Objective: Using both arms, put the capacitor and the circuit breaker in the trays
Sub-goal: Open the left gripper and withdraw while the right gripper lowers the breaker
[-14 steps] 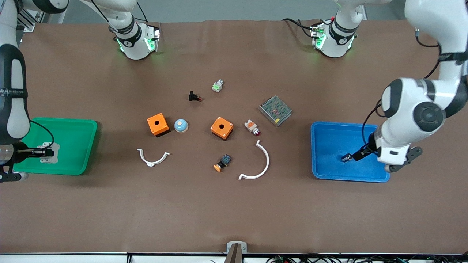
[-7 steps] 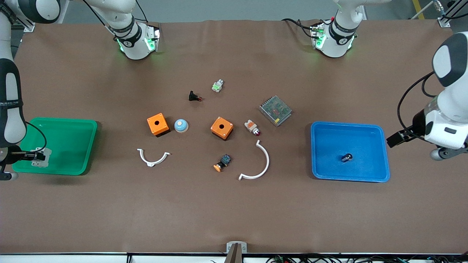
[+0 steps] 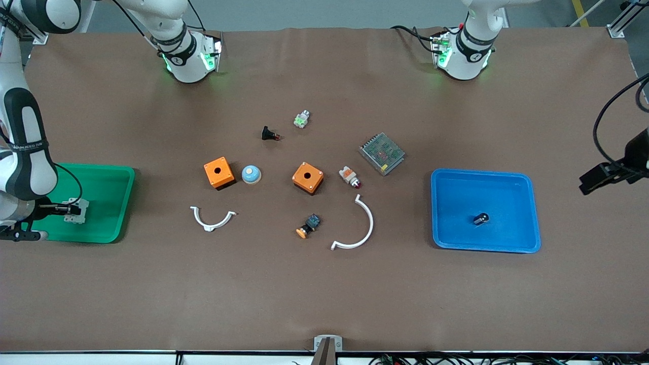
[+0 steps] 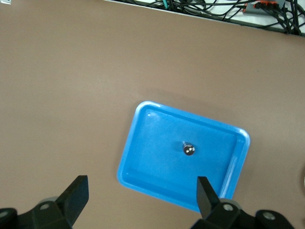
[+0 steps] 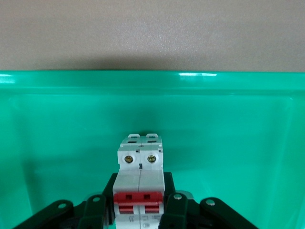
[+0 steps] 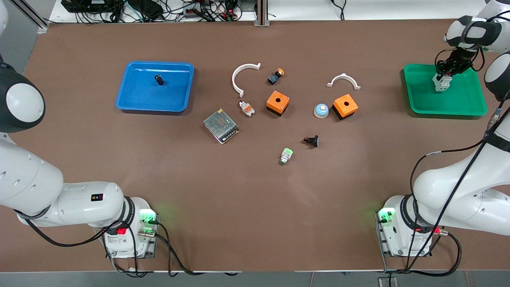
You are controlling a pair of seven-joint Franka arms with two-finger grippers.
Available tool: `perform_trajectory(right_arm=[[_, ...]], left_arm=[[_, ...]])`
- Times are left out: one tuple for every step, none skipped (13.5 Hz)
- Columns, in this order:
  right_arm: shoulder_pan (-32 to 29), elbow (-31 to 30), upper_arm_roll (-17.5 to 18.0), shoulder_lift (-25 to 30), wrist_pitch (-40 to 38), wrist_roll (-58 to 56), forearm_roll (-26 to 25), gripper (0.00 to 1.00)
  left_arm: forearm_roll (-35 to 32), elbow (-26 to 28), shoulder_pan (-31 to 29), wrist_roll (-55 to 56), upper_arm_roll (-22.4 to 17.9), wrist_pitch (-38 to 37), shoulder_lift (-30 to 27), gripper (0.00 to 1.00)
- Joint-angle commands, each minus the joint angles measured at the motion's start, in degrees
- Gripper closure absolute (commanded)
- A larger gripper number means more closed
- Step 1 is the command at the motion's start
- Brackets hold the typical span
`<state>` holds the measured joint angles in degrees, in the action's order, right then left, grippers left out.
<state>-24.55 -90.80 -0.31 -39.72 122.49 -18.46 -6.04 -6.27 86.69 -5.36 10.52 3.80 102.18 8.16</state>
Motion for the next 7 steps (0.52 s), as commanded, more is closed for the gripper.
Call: perform_trajectory(right_arm=[[-1.55,-0.51,1.37,0.34,0.29,-0.18,-1.17,0.75],[-1.55,-0.60,1.37,0.25,0.12,-0.18,-1.17,0.70],[-1.47,-0.60,1.37,0.25,-0.06,-0.26,-1.17,0.51],[-1.46,-0.60,1.37,0.25,-0.15,-0.26,-1.17,0.27],[-1.64,-0.60,1.37,0.51,-0.32,-0.26,-1.17,0.00],[-1.64,-0.52,1.45,1.12,-1.20,-0.61,-1.17,0.00],[-1.64,-0.08,1.63,2.09,-3.99,-1.23,-1.00,0.00]], left_arm=[[-0.41,-0.12,-1.31,-4.70,0.24,-1.63,-2.18,0.00],[0.02,-0.03,-1.49,-5.15,0.24,-1.89,-3.05,0.00],[0.03,-0.20,-1.49,-5.42,0.50,-3.55,-3.23,0.00],[0.12,-0.29,-1.49,-5.60,0.59,-4.52,-3.32,0.00],[0.12,-0.47,-1.58,-5.77,0.50,-4.79,-3.85,0.00],[0.12,-0.47,-1.49,-5.77,0.50,-5.14,-4.03,0.00],[0.12,-0.47,-1.49,-5.69,0.76,-5.41,-4.11,0.00]])
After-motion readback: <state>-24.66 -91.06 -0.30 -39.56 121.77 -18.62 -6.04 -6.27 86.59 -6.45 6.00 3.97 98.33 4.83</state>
